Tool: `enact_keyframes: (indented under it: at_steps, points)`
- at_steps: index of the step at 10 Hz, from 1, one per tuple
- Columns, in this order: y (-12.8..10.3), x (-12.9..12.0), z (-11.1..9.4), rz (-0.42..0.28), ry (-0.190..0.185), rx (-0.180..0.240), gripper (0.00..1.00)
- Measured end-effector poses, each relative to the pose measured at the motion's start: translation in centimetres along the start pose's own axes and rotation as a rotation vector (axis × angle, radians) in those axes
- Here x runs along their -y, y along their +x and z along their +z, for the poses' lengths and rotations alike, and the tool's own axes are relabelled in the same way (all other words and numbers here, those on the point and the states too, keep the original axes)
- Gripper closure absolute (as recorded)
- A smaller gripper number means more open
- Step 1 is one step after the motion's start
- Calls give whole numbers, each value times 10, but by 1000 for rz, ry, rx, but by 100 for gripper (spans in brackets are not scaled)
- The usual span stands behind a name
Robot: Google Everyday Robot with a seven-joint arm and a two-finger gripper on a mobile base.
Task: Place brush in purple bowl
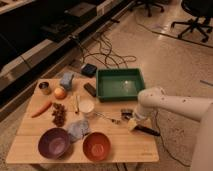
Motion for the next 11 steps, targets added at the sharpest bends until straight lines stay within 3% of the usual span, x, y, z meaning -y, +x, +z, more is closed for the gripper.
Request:
enact_keyframes:
  at_steps: [4,6,7,9,10,11]
  points:
    - [-5,-4,1,22,1,-2,98]
    - [-10,-9,-3,36,-3,14,100]
    - [-10,-9,-13,61,0,45,100]
    - [-12,-12,-40,79,8,86,100]
    - [-25,-23,-70,72,18,110,100]
    - [-35,-31,-87,60,27,115,100]
